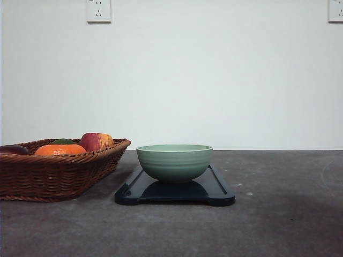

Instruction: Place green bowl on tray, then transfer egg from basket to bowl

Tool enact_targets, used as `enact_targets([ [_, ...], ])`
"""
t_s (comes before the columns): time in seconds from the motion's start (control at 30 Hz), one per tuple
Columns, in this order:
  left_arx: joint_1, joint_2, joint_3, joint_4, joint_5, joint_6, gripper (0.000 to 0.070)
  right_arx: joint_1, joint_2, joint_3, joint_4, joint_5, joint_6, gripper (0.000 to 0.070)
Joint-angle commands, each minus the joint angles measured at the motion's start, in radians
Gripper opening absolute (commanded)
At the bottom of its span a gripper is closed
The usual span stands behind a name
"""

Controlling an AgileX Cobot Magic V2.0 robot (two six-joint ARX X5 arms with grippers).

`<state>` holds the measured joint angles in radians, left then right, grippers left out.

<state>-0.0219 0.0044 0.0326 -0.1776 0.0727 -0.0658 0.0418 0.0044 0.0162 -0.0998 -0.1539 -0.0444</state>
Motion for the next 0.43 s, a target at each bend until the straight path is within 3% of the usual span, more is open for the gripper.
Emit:
enact_targets([
  [0.0, 0.001, -0.001, -0.019, -0.008, -0.002, 0.012, 0.0, 0.0, -0.001, -0.004, 0.011, 0.001, 0.01, 0.0015],
  [0.4, 0.001, -0.001, -0.019, -0.008, -0.002, 0.012, 0.0, 0.0, -0.001, -0.004, 0.011, 0.001, 0.01, 0.0015],
])
